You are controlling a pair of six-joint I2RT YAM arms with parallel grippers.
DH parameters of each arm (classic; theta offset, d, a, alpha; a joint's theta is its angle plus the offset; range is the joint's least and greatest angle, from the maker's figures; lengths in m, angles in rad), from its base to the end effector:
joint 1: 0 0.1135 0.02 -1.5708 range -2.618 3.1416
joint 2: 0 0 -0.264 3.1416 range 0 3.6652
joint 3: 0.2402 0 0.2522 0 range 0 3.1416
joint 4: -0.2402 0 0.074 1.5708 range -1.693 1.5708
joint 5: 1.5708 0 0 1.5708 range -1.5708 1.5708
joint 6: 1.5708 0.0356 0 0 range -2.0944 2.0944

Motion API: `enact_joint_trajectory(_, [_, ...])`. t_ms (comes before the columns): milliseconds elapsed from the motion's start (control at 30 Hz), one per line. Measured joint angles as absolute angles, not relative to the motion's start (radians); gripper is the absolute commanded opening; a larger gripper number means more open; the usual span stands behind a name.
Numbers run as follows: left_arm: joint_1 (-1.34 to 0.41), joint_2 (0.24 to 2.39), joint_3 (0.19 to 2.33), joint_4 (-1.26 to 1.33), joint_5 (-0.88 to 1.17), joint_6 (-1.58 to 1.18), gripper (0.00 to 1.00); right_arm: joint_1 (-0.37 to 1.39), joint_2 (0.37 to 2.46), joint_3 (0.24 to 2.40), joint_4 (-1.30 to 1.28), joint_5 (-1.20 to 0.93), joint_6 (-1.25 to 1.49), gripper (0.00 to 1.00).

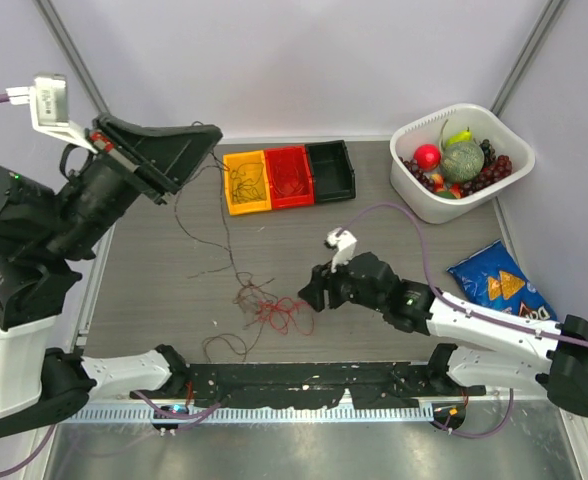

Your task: Untangle the cables

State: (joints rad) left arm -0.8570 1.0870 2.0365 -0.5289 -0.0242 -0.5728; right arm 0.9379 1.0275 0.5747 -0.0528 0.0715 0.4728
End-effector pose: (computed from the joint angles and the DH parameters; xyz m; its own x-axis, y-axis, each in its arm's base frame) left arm 0.0603 -0.0683 0.6261 -0.1771 -0.6232 -0.7618 0.7678 0.3968 -0.5030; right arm 0.1356 0.1806 0.2332 -0.6045 -0.0561 -0.7947 -0.5527 0.7480 0.3676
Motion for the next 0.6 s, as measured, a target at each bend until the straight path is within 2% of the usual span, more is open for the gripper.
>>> enact_joint_trajectory(200, [-0.857, 1.094, 2.026, -0.551, 0.003, -0.586, 0.0, 1.11, 1.158, 0.863, 0.06, -0.023, 0.319, 0.59])
enact_joint_trajectory(300, [-0.857, 1.076, 2.026, -0.55, 0.009, -0.595, 0.0, 1.114, 1.253, 1.031, 0.106, 0.023, 0.3, 0.5])
enact_joint_trajectory(400, [-0.857, 1.065, 2.028, -0.55, 0.011, -0.598, 0.0, 1.114, 1.332, 1.147, 0.129, 0.101, 0.302, 0.44])
enact_joint_trajectory(500, [-0.857, 1.057, 2.047, -0.546, 0.013, -0.599, 0.0, 1.111, 1.368, 1.144, 0.159, 0.131, 0.313, 0.4])
enact_joint_trajectory(600, [-0.857, 1.058, 2.065, -0.539, 0.016, -0.602, 0.0, 1.109, 1.379, 1.048, 0.189, 0.135, 0.336, 0.38])
